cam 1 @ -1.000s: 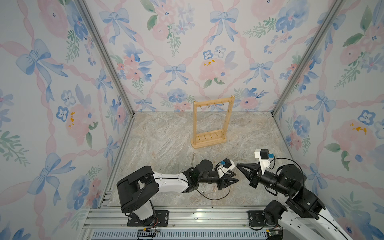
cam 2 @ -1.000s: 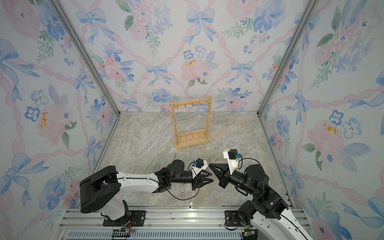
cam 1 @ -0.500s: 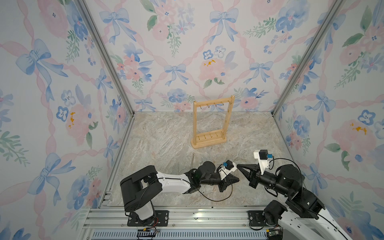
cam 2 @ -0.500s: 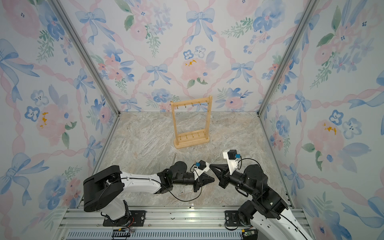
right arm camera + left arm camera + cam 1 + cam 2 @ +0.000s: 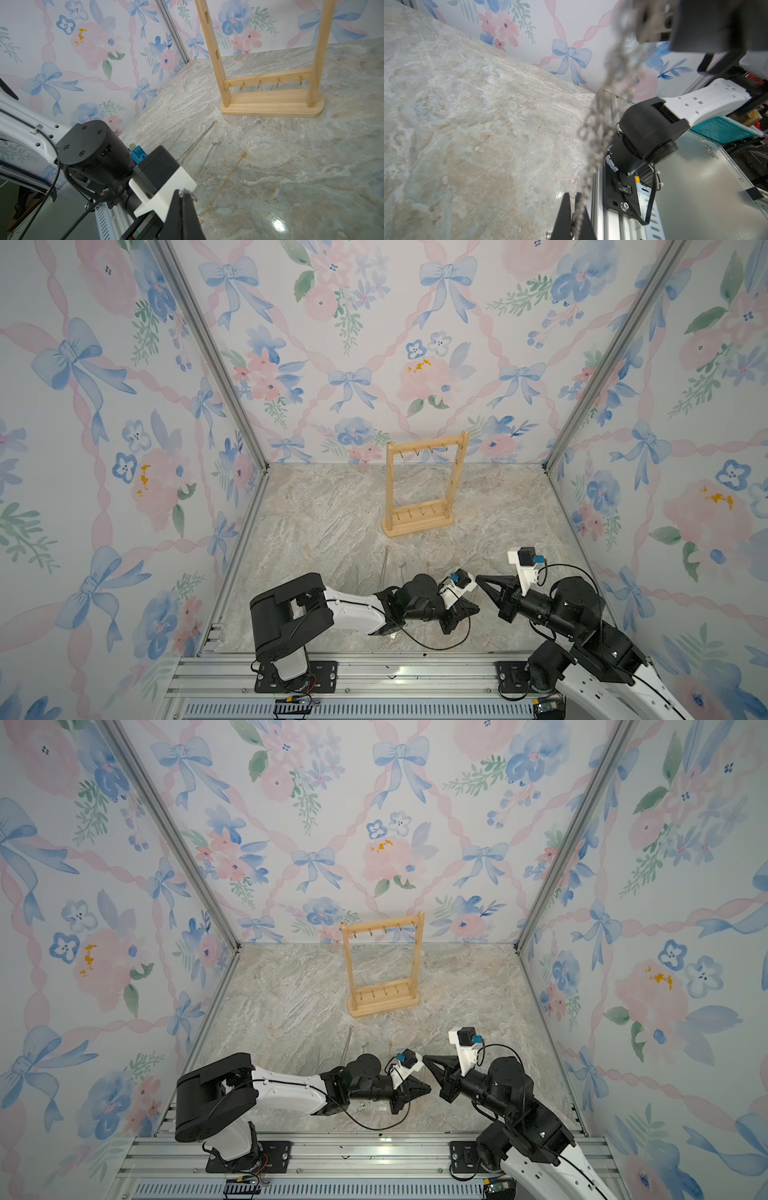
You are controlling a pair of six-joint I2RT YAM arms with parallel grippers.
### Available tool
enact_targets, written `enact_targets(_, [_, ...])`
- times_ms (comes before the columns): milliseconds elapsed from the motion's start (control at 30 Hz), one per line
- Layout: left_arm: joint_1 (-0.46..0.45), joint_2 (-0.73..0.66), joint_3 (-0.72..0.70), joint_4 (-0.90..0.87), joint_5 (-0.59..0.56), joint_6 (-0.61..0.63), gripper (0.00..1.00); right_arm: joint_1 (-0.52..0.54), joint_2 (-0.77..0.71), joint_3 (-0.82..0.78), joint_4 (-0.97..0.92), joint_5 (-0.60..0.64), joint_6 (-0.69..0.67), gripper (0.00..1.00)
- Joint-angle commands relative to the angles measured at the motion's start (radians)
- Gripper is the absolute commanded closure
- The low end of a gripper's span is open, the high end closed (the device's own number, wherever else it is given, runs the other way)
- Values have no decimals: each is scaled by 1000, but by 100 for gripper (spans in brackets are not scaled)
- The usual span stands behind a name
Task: Take the necklace off the jewelry display stand
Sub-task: Place the necklace at the center of the board.
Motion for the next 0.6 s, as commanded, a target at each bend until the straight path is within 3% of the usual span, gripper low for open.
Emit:
enact_targets(0, [-25, 24, -38, -1, -41, -48, 100, -1, -24, -33, -20, -23, 52, 100])
enact_targets(300, [-63, 43, -74, 10, -65, -128, 100, -1, -50, -128, 26, -6, 129, 100])
enact_targets(567, [-37, 105, -64, 15, -77, -152, 100, -10, 106, -138, 85, 80, 117, 100])
